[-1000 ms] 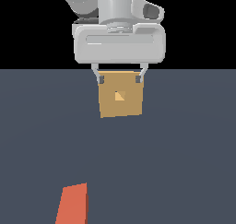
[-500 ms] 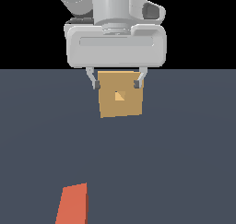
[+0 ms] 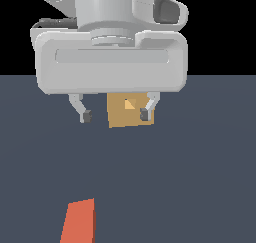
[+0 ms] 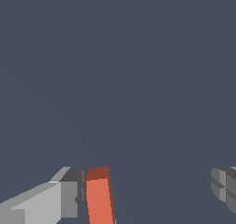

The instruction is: Insert the peg into the horizontal hole in a box.

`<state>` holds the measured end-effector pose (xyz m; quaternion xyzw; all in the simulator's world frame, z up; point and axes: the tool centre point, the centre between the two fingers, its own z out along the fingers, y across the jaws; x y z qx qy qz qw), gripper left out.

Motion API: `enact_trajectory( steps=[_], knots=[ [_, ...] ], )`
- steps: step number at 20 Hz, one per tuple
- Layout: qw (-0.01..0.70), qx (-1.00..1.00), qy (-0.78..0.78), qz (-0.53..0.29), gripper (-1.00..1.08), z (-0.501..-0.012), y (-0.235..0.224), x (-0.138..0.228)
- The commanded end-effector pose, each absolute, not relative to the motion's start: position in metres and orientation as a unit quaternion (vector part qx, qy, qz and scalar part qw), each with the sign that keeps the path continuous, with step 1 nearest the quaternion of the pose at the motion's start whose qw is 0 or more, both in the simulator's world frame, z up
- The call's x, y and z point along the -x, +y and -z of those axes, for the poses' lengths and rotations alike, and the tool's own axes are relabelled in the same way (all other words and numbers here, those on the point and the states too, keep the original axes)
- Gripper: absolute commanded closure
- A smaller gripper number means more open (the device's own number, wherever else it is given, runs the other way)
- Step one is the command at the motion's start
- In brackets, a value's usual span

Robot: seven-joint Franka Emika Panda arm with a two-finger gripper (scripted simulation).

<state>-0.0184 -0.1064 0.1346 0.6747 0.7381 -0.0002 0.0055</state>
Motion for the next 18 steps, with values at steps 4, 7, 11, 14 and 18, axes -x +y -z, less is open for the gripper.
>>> enact_trajectory(
  steps=[4,7,11,14,18],
  knots=[
    [0.004,-0.661,0.75,0.0,-0.92,-0.115,-0.164,0.028],
    [0.003,-0.654,0.757,0.0,-0.92,-0.104,-0.197,0.032],
    [0.002,-0.644,0.765,0.0,-0.92,-0.09,-0.235,0.035],
    [0.001,-0.638,0.77,0.0,-0.92,-0.082,-0.26,0.036],
    [0.001,-0.632,0.775,0.0,-0.92,-0.074,-0.284,0.036]
  ],
)
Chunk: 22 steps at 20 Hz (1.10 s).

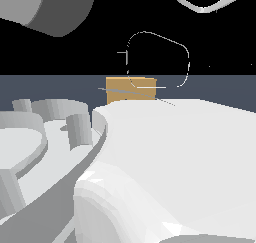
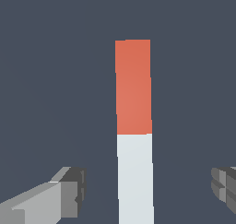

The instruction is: Insert the peg into the horizontal hole in a box.

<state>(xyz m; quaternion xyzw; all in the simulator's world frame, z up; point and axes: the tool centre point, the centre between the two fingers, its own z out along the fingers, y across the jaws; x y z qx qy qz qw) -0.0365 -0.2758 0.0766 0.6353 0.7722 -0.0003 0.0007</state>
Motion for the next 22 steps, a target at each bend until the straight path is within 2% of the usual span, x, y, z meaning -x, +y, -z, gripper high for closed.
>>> enact_trajectory(
  steps=[1,13,22],
  knots=[
    [0.001,-0.631,0.776,0.0,-0.92,-0.072,-0.289,0.036],
    [0.0,-0.628,0.778,0.0,-0.92,-0.063,-0.306,0.036],
    [0.0,-0.627,0.779,0.0,-0.92,-0.025,-0.305,0.035]
  ],
)
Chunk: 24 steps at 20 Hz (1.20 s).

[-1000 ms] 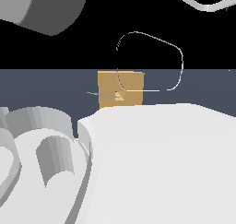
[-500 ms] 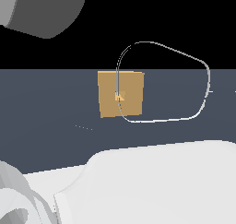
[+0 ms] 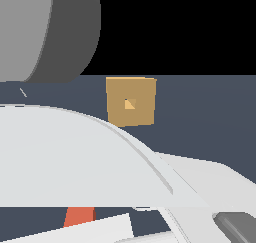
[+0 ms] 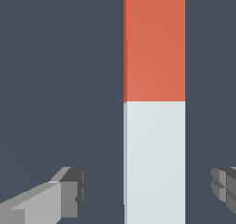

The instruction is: Insert the peg into the horizontal hole in a box.

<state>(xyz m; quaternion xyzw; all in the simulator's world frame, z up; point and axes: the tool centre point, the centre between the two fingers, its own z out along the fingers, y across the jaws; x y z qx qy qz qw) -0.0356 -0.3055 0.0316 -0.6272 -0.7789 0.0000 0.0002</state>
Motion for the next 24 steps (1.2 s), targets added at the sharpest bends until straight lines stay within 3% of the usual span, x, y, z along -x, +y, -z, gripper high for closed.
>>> enact_trajectory(
  steps=[1,6,7,24],
  knots=[
    [0.0,0.627,-0.779,0.0,-0.92,-0.022,-0.306,0.035],
    [0.0,0.627,-0.779,0.0,-0.92,-0.016,-0.306,0.034],
    [0.0,0.627,-0.779,0.0,1.08,-0.016,-0.306,0.034],
    [0.0,0.627,-0.779,0.0,1.08,-0.021,-0.286,0.031]
  ],
)
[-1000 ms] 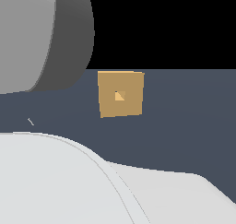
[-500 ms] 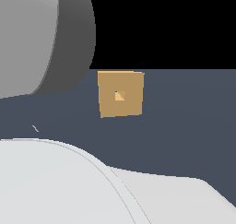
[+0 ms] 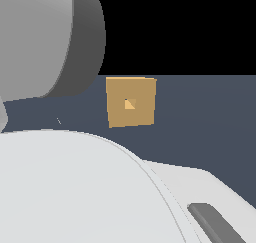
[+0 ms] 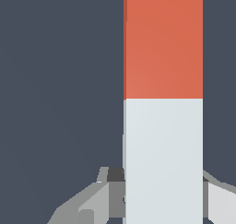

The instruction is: Insert the peg into the horizontal hole in a box.

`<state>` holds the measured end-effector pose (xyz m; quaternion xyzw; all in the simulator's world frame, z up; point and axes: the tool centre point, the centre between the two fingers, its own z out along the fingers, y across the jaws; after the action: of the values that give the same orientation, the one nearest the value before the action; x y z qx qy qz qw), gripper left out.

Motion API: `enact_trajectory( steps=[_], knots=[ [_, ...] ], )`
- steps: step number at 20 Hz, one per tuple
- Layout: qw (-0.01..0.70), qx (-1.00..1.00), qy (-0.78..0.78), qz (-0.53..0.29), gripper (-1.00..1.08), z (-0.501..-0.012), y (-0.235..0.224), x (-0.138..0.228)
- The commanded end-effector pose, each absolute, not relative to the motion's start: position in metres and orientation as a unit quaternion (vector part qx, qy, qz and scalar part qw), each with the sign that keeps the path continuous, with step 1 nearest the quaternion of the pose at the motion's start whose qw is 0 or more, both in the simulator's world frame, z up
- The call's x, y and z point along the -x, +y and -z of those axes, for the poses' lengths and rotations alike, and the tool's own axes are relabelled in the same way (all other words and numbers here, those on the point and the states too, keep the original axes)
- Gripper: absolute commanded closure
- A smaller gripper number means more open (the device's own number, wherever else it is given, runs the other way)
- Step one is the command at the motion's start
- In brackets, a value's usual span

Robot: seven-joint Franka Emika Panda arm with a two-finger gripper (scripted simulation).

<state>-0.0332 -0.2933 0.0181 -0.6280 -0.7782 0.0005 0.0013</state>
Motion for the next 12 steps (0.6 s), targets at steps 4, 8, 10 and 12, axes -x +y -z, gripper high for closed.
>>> enact_trajectory(
  steps=[4,8,10,12],
  knots=[
    [0.0,0.628,-0.778,0.0,1.08,-0.027,-0.257,0.026],
    [0.0,0.63,-0.777,0.0,1.08,-0.036,-0.217,0.019],
    [0.0,0.631,-0.776,0.0,1.08,-0.041,-0.193,0.014],
    [0.0,0.632,-0.775,0.0,1.08,-0.047,-0.168,0.009]
  ],
)
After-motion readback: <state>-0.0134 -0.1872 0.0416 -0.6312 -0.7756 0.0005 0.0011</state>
